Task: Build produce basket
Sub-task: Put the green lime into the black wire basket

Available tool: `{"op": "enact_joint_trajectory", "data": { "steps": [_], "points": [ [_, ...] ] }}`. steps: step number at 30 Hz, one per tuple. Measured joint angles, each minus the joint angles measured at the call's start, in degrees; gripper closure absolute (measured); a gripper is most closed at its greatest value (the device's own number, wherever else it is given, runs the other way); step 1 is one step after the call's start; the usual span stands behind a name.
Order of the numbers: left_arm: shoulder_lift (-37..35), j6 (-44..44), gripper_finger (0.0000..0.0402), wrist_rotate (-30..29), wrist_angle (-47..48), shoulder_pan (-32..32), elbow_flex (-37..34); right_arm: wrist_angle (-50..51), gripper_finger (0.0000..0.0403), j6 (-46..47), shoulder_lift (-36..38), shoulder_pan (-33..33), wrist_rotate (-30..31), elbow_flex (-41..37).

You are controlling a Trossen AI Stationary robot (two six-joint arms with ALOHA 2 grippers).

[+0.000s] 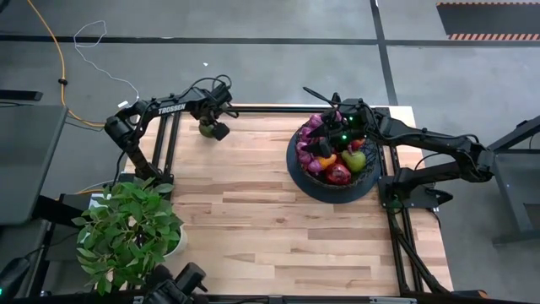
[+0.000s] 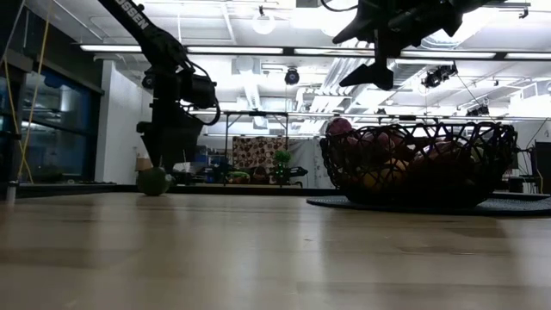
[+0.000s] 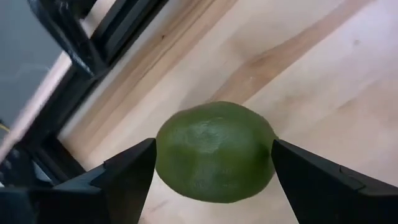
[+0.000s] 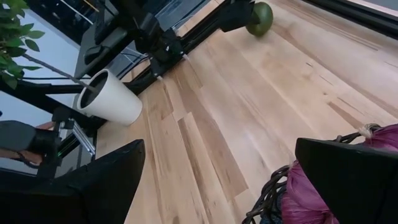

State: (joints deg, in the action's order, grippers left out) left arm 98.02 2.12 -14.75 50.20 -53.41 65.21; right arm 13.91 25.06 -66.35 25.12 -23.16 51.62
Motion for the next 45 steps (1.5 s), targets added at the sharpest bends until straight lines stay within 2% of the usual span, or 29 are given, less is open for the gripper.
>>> {"op": "enact_joint_trajectory", "data": {
  "steps": [5, 11, 16, 20, 29, 33, 36, 38, 45],
  "points": [
    [-0.56, -10.75, 0.0092, 3.09, -0.12, -0.19, 0.00, 0.00, 0.0006, 0.04, 0.00, 0.00, 0.62, 0.00],
    [-2.11, -25.45, 0.0092, 2.97, 0.04, 0.59, 0.05, 0.02, 0.0006, 0.02, 0.00, 0.00, 0.68, 0.00],
    [-2.54, -29.66, 0.0092, -3.98, -1.50, 1.42, 0.05, 0.01, 0.0006, 0.03, 0.00, 0.00, 0.68, 0.00],
    [-2.54, -30.93, 0.0092, -6.19, -2.58, 1.15, 0.05, 0.00, 0.0006, 0.02, 0.00, 0.00, 0.69, 0.00],
    [-2.54, -37.58, 0.0092, -5.30, -0.70, -1.10, 0.05, 0.04, 0.0006, 0.66, 0.00, 0.00, 0.71, 0.00],
    [-2.51, -47.15, 0.0092, -8.20, 1.01, -0.16, 0.05, 0.09, 0.0006, 0.61, 0.00, 0.01, 0.70, 0.00],
    [-2.51, -48.00, 0.0092, -8.65, 2.58, 0.92, 0.05, 0.10, 0.0006, 0.56, 0.00, 0.00, 0.72, 0.00],
    [-2.49, -50.69, 0.0092, -11.54, 3.89, 2.13, 0.05, 0.11, 0.0006, 0.40, -0.02, 0.01, 0.70, 0.00],
    [-2.26, -68.88, 0.0092, -20.32, 4.62, 7.02, 0.04, 0.11, 0.0006, 0.12, -0.02, 0.02, 0.70, 0.00]
  ]
}}
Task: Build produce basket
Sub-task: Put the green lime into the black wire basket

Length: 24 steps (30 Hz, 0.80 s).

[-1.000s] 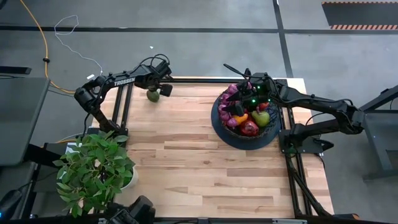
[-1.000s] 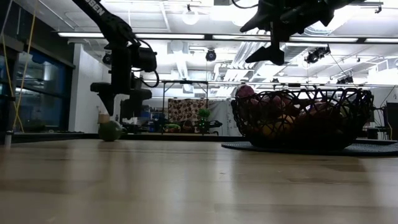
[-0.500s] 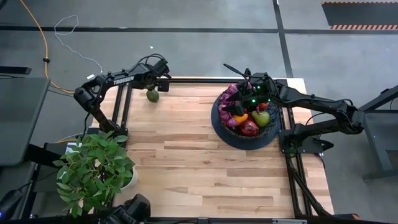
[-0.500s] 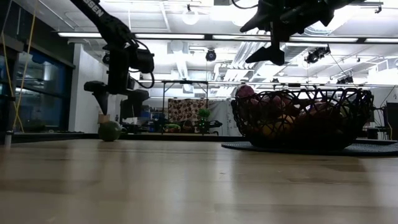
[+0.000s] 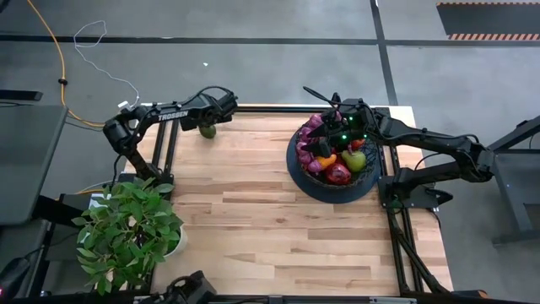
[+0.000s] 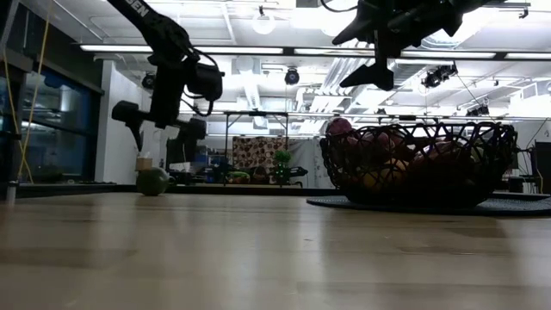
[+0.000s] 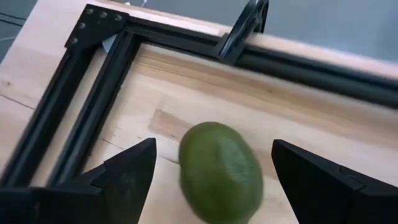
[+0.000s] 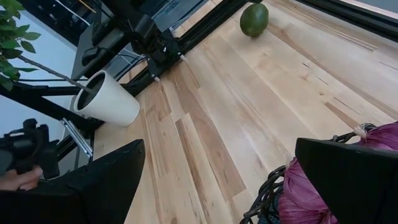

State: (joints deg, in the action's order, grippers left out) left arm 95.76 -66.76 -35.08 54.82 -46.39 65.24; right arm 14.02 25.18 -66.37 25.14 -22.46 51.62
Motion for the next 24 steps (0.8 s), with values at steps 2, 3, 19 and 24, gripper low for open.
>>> {"op": "enact_joint_trajectory", "data": {
  "steps": [2, 3, 19, 24],
  "points": [
    [0.14, -3.04, 0.0092, -1.83, -0.62, 0.79, -0.01, -0.02, 0.0006, -0.12, 0.00, -0.02, 0.00, 0.00],
    [0.11, -3.70, 0.0092, -2.78, -0.90, 1.04, -0.01, -0.02, 0.0006, -0.14, 0.00, 0.00, 0.00, 0.00],
    [0.79, -13.62, 0.0092, -2.07, -1.05, 1.48, -0.01, -0.04, 0.0006, -1.05, 0.00, -0.02, -0.30, 0.00],
    [0.79, -13.20, 0.0092, -1.66, -1.06, -0.67, -0.01, -0.02, 0.0006, -1.12, 0.00, -0.02, -0.35, 0.00]
  ]
}}
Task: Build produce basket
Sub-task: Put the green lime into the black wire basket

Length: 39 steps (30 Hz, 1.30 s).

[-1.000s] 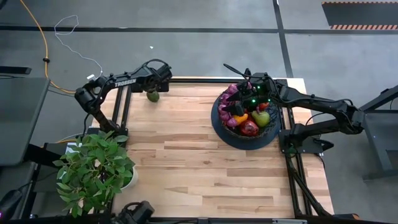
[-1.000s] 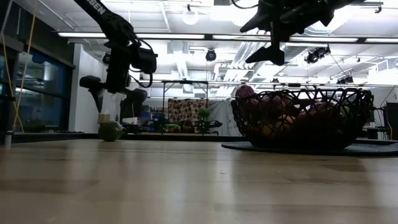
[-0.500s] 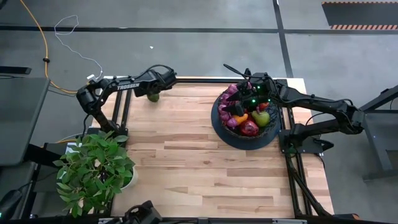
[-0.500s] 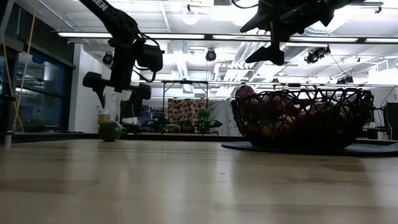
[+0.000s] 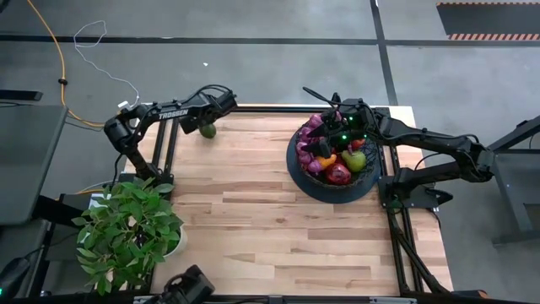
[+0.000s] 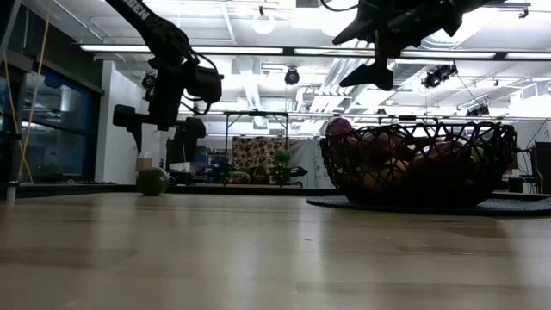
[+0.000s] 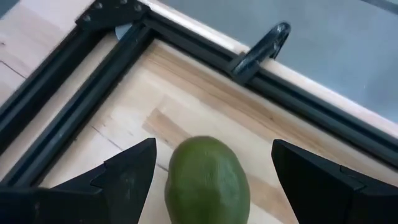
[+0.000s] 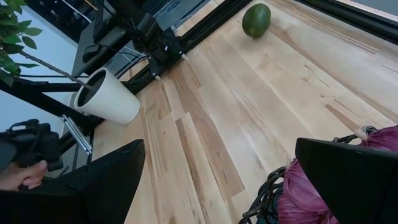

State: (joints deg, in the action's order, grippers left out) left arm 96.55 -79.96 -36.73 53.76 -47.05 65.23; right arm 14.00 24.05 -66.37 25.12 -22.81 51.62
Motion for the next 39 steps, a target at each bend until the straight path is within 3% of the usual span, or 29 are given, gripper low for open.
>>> {"op": "enact_joint_trajectory", "data": {
  "steps": [5, 11, 22, 39],
  "points": [
    [0.86, 0.42, 0.0092, 2.47, -1.27, -1.14, 0.00, -0.03, 0.0006, -0.09, 0.00, 0.00, -0.08, 0.00],
    [2.02, 6.93, 0.0092, 5.67, -4.35, -2.54, -0.02, -0.02, 0.0006, -0.10, 0.00, 0.00, -0.11, 0.00],
    [2.82, 5.15, 0.0092, 6.56, -3.30, -2.88, -0.02, -0.03, 0.0006, -0.10, 0.00, 0.01, -0.09, 0.00],
    [10.94, 5.13, 0.0092, 14.29, -5.70, -2.13, -0.04, -0.02, 0.0006, 0.51, 0.00, 0.00, 0.31, 0.00]
  ]
}}
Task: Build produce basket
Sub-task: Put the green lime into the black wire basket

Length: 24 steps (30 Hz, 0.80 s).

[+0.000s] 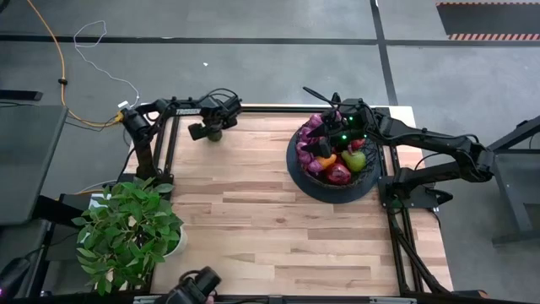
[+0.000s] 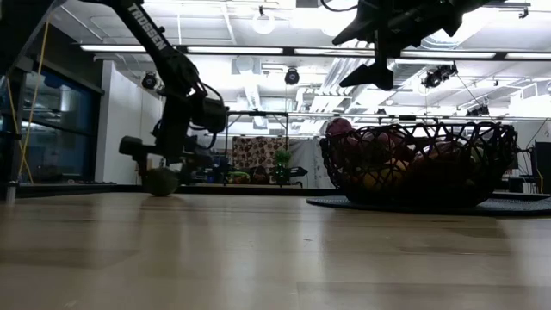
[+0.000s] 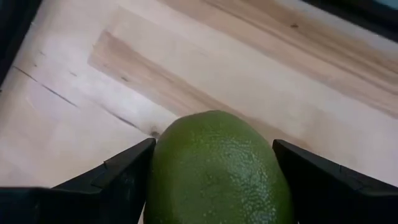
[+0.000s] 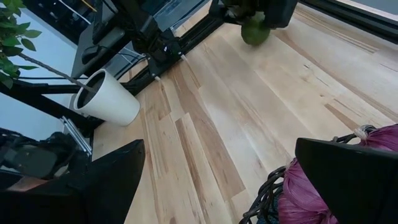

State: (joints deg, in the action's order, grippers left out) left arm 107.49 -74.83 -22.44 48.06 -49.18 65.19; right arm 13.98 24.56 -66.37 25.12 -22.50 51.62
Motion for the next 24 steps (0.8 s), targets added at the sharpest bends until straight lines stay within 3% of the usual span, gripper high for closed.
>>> {"op": "enact_joint_trajectory", "data": {
  "steps": [10, 18, 24],
  "points": [
    [0.10, 0.00, 0.0093, 0.06, -1.87, 1.33, 0.00, -0.04, 0.0006, -0.38, 0.00, 0.00, 1.63, 0.00],
    [0.08, 2.81, 0.0153, 1.20, -1.95, 1.32, 0.02, -0.02, 0.0006, -0.41, 0.00, 0.00, 1.99, 0.00],
    [-4.29, 10.60, 0.0155, 1.88, -2.72, 2.31, 0.00, 0.02, 0.0006, -2.63, 1.38, 1.55, 2.07, 0.92]
  ]
}}
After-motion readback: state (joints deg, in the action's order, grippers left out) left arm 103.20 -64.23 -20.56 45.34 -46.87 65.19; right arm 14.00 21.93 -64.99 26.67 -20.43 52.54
